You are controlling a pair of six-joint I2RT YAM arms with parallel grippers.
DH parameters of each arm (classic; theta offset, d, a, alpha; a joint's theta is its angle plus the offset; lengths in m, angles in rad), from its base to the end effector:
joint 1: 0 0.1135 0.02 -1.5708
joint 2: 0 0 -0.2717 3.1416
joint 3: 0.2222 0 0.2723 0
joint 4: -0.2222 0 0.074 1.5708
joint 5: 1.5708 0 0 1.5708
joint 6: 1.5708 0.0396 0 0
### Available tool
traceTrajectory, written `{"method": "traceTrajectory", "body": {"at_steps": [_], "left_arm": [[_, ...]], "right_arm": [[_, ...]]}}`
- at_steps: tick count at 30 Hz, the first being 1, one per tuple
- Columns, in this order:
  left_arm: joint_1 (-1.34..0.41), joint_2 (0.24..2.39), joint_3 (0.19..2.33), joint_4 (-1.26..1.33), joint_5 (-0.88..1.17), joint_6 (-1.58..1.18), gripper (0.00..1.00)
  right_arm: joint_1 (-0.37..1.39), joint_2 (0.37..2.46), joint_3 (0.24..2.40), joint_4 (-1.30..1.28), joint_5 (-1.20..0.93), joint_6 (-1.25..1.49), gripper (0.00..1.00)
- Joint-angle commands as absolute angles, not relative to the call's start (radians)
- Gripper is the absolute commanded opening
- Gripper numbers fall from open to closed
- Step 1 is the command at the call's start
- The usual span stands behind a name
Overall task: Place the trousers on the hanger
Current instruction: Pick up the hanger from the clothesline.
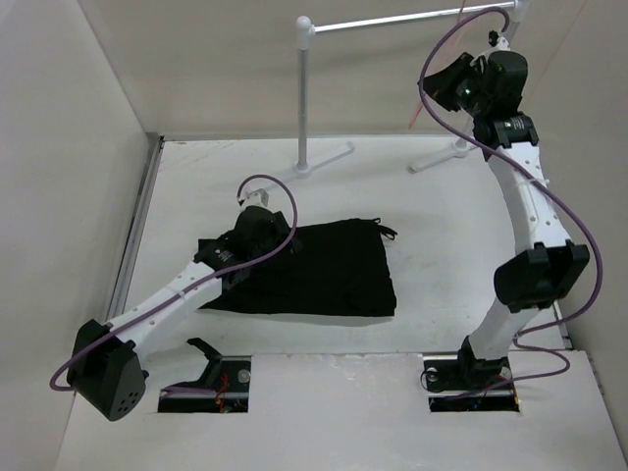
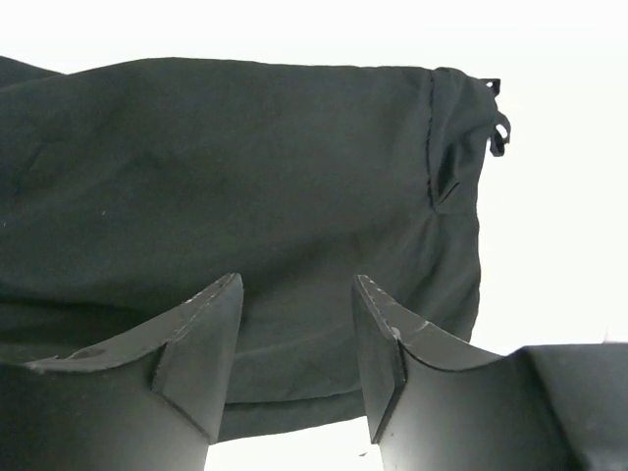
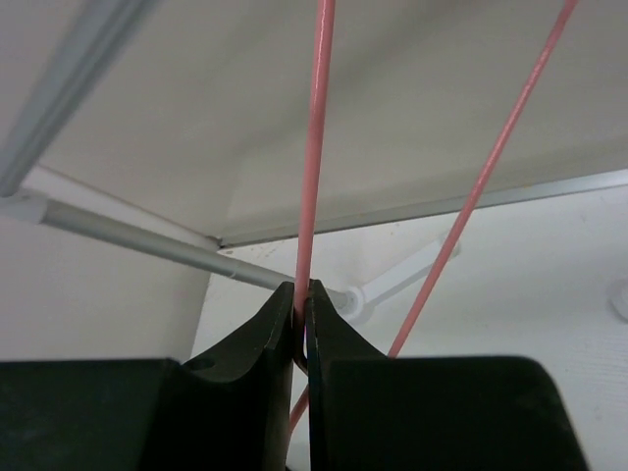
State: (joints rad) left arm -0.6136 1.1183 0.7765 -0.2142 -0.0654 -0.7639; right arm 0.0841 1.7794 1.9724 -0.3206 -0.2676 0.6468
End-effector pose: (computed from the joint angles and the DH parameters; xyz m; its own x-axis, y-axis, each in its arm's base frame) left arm 0.2206 -0.1522 0.2655 -0.6777 -0.3670 -0.6372 0.0837 0.8225 -0.5626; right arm 0.4343 0.0471 0.4749 -0.3075 0.5573 -0.7713 -0.1968 0.7558 0.6246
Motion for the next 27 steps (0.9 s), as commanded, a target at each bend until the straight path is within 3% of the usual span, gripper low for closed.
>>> {"method": "traceTrajectory", "body": {"at_steps": [1,12,20,27], "left_arm": [[-0.619,1.115,0.85,-0.181,-0.071,-0.747,0.47],[-0.674,1.181,1.115,-0.181,-0.038,-0.726,0.48],[-0.85,1.391,1.305,-0.12,-0.052,-0.724,0.47],[-0.984,1.561,1.41,-0.11,-0.109,-0.715,0.46]], "right_arm": [[0.084,1.637,1.898,-0.218,-0.31,0.623,0.1],[0.145,1.291,1.324,-0.152,-0.273,0.583,0.09],[0.31,0.987,0.901,-0.287,-0.146,0.6,0.09],[0.459,0.789,0.687,-0.403,-0.051,0.678,0.09]]}}
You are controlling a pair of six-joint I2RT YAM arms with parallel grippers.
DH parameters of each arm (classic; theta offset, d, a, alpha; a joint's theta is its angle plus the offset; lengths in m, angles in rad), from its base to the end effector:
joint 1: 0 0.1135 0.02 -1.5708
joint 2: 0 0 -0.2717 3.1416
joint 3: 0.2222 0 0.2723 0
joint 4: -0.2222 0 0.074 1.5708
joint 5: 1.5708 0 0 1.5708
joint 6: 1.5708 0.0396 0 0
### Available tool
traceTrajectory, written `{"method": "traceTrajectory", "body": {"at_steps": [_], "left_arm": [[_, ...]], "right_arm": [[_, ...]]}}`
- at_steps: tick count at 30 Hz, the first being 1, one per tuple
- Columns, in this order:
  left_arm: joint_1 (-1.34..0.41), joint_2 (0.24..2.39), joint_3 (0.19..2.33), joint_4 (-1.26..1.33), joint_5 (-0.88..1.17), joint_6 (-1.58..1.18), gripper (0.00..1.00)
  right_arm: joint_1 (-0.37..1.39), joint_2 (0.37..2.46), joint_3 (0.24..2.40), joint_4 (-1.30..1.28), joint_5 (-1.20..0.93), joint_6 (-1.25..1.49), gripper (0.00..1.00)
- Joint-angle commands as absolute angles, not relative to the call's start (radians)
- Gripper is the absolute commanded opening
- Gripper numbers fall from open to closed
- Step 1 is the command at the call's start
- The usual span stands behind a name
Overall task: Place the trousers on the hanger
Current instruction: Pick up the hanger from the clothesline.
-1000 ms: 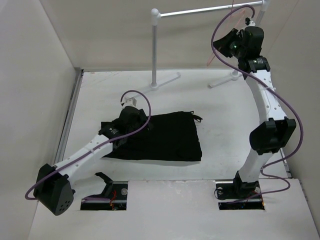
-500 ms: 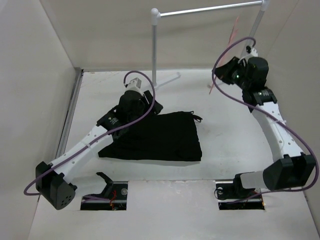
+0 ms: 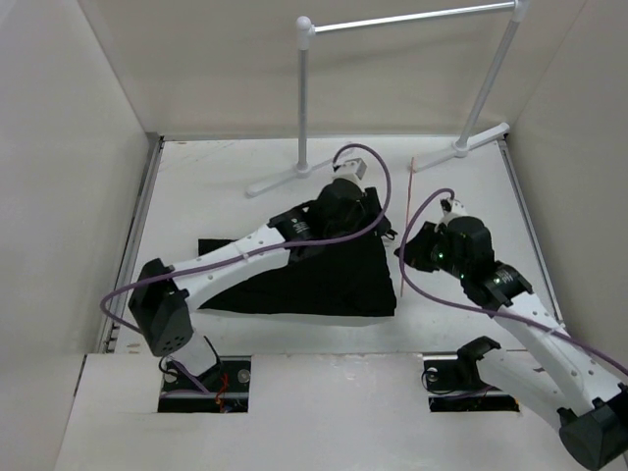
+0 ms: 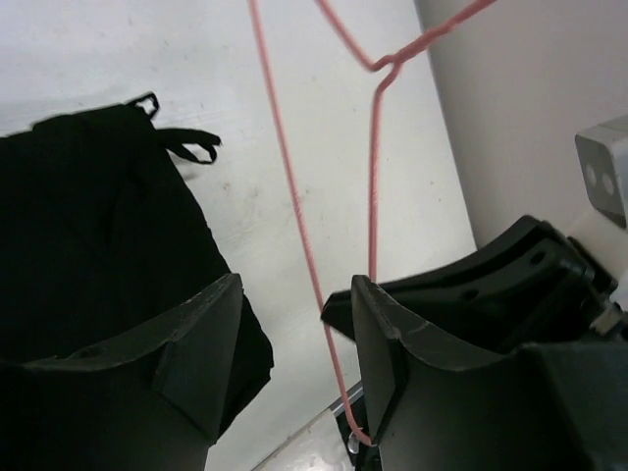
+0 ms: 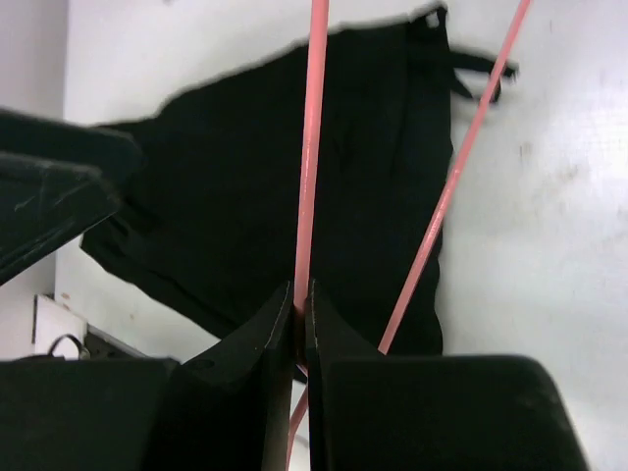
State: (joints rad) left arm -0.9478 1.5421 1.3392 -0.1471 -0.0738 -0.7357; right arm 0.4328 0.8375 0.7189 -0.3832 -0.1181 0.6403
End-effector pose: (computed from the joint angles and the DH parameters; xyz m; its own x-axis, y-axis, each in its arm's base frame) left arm 0.2305 -0.3159 0.3514 -0.6647 -0.2218 -0.7134 0.4362 0.6600 -0.6117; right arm 0.1872 0.0916 0.2890 -0.6550 0.3509 -0.6692 -0.1483 0.8087 0.5692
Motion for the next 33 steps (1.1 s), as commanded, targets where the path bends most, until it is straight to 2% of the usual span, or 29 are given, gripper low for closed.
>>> {"method": "traceTrajectory", "body": {"at_steps": [1,11,20,33], "left_arm": [[-1.004,1.586,1.428,-0.11,-0.129,-0.709,0.45],[-1.09,1.788,1.598,-0.113,-0.192,-0.689,0.42],[-1.102,1.902,1.664,-0.161,-0.347,-0.626,0.37],[-1.096,2.0,1.747,-0.123,-0.354,-0.6,0.27]], "right_arm": [[0.473,0.763,0.663,-0.416,-0.048,0.689,0.09],[0.515,0.683,0.601,-0.485,-0.043,0.712,0.09],[0.527,0.637,0.6,-0.54,-0.022,0.726,0.08],[0.596,0.644,0.667,-0.658,0.094,0.738,0.07]]}}
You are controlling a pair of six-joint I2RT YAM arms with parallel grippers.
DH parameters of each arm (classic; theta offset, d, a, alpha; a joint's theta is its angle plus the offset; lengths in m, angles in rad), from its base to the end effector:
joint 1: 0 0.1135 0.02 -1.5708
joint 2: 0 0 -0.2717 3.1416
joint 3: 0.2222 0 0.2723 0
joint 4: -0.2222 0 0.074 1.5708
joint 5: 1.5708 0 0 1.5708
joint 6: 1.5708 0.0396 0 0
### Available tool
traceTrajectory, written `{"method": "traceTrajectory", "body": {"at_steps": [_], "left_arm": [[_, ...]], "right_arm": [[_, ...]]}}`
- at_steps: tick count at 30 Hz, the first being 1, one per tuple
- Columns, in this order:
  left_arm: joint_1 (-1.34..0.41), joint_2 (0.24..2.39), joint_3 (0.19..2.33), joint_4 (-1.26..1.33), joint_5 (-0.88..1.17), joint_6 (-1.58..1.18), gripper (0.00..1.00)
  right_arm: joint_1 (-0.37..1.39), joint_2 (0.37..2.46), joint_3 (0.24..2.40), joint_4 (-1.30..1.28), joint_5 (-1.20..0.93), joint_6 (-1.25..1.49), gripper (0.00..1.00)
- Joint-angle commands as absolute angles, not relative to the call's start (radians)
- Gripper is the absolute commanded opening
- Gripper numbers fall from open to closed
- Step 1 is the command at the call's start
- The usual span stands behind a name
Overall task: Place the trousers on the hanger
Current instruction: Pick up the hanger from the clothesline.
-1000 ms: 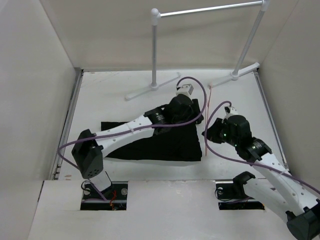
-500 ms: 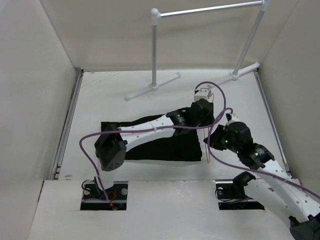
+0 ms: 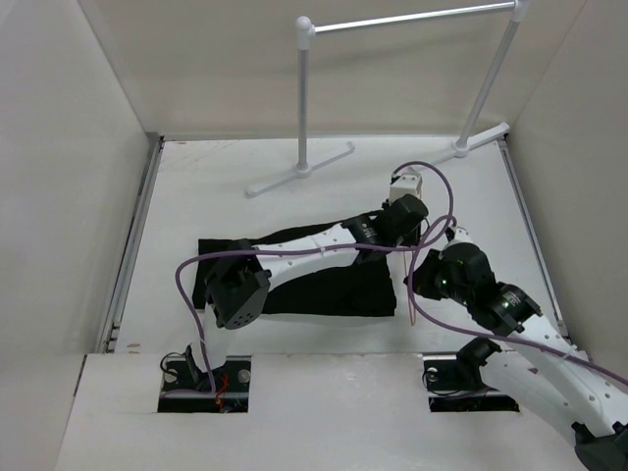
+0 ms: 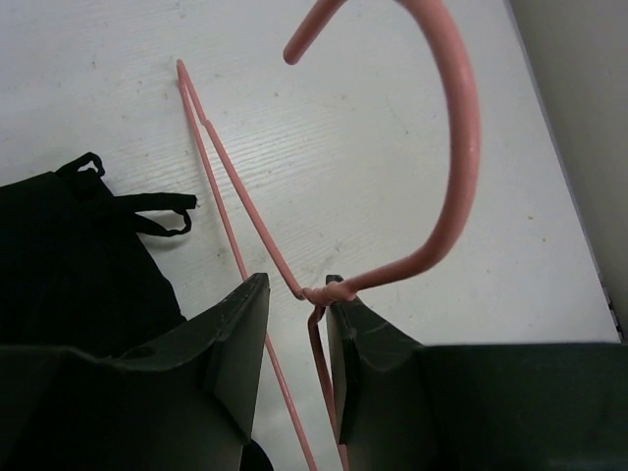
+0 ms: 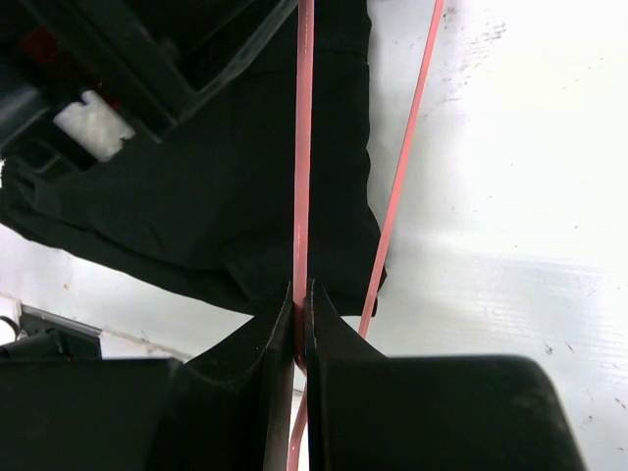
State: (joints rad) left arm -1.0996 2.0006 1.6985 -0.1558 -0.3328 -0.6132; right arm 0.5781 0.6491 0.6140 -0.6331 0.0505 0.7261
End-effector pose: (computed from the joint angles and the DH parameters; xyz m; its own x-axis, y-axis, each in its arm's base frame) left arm 0.2406 -0.4437 0.2895 -0.5722 -0.0750 -0.8167 0.4644 0.7911 -0.3981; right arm 0.1353 0.0859 0.2580 -0.7283 0.3166 -0.6077 -0.0387 0.8664 0.4978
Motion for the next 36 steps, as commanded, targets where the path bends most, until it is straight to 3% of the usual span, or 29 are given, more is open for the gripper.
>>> {"method": "traceTrajectory", "body": {"at_steps": [1,3,7,12,18,20,21,25,27,29,36], "left_arm": [[-1.098,2.003,1.75,-0.123,-0.353,-0.6,0.26],[-1.098,2.009,1.749,-0.123,-0.353,-0.609,0.22],[-1.102,2.005,1.708,-0.097,-0.365,-0.63,0.02],[-1.117,1.913,1.548,0.067,-0.446,-0.698,0.0],[-1.134,1.846,1.442,0.103,-0.552,-0.768,0.0],[-1.134,1.816,1.392,0.136,-0.575,-0.798,0.0],[-1.134,1.803,1.364,0.153,-0.59,-0.81,0.0],[-1.145,1.755,1.27,0.201,-0.672,-0.88,0.0],[-1.147,1.74,1.224,0.219,-0.701,-0.951,0.0],[-1.148,1.736,1.191,0.232,-0.709,-1.024,0.0],[-1.162,1.756,1.086,0.363,-0.713,-1.19,0.0]], "right_arm": [[0.599,0.647,0.67,-0.664,0.097,0.741,0.07],[0.607,0.65,0.672,-0.676,0.106,0.745,0.07],[0.619,0.652,0.672,-0.706,0.115,0.752,0.07],[0.62,0.63,0.686,-0.735,0.11,0.747,0.11],[0.624,0.571,0.744,-0.802,0.101,0.749,0.47],[0.62,0.552,0.753,-0.822,0.086,0.746,0.53],[0.61,0.546,0.755,-0.83,0.072,0.744,0.53],[0.567,0.557,0.732,-0.79,0.052,0.755,0.22],[0.545,0.589,0.723,-0.732,0.045,0.759,0.13],[0.521,0.627,0.709,-0.661,0.041,0.758,0.13],[0.426,0.883,0.654,-0.296,-0.067,0.752,0.28]]}}
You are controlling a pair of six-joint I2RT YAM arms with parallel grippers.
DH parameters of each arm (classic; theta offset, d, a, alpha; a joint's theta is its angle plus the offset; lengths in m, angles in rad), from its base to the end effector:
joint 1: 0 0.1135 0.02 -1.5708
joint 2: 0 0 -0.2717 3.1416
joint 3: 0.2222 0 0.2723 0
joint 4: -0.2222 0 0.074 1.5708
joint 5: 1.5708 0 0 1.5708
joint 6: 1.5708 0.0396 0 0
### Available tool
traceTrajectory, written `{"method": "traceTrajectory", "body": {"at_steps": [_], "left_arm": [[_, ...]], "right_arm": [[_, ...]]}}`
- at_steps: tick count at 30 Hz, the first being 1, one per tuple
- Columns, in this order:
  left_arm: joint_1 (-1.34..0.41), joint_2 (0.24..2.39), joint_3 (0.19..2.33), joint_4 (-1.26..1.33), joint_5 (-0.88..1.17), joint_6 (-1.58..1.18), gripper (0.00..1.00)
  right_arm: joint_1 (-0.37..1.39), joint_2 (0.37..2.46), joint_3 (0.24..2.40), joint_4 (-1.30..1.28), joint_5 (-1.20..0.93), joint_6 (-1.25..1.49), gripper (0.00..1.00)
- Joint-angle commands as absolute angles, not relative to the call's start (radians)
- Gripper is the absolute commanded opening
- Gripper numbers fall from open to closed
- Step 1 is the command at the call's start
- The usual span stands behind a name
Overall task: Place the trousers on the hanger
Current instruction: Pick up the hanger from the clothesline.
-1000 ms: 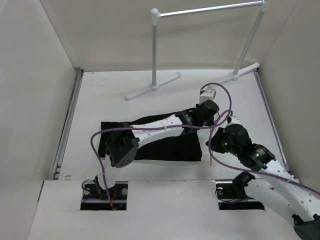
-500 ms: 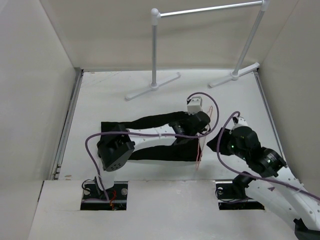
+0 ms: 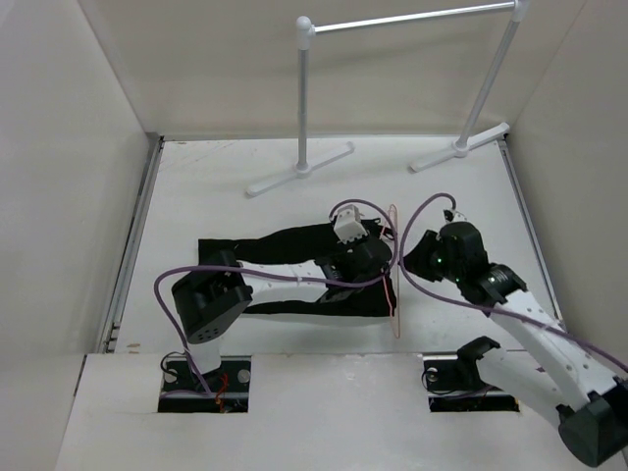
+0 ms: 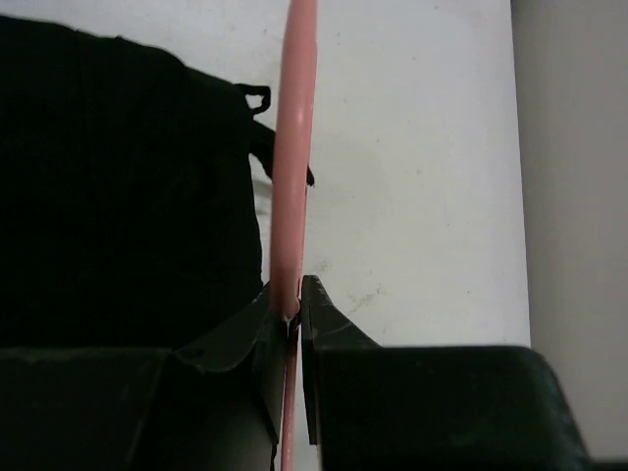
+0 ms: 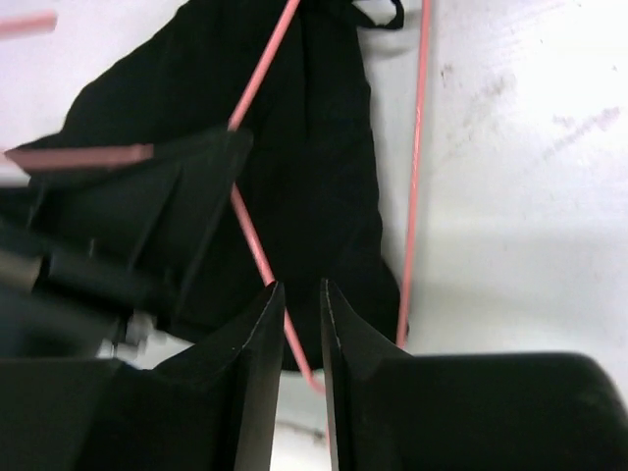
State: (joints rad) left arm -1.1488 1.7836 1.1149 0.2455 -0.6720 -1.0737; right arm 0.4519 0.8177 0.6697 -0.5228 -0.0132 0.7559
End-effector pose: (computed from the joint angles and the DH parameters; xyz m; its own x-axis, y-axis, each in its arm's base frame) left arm 0.1940 -0.3719 0.2184 -0.5034 -0.5582 -0.6595 0.0817 0.7291 -0.6795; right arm 0.1749 0.0855 0.2613 -0.7128 0.4164 -0.5644 0.0591 0.8375 0.5433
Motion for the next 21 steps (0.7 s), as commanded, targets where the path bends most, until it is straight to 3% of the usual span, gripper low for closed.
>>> {"method": "traceTrajectory", "body": {"at_steps": [1,5,14,21], "left_arm": [[-1.168,1.767,1.077,0.388,-0.716,-1.209,0.0],[-1.182,1.815,1.062,0.454,-0.749,-1.241,0.0],[-1.194,1.864,1.023,0.503,-0.804,-1.247,0.01],[-1.194,1.861,0.965,0.499,-0.833,-1.256,0.02]], "right_arm": [[0.409,0.926,0.652,-0.267,-0.077,0.753,0.28],[0.378,1.057,0.637,-0.161,-0.083,0.753,0.3],[0.378,1.275,0.6,-0.025,-0.072,0.767,0.54],[0.378,1.341,0.577,0.021,-0.07,0.801,0.59]]}}
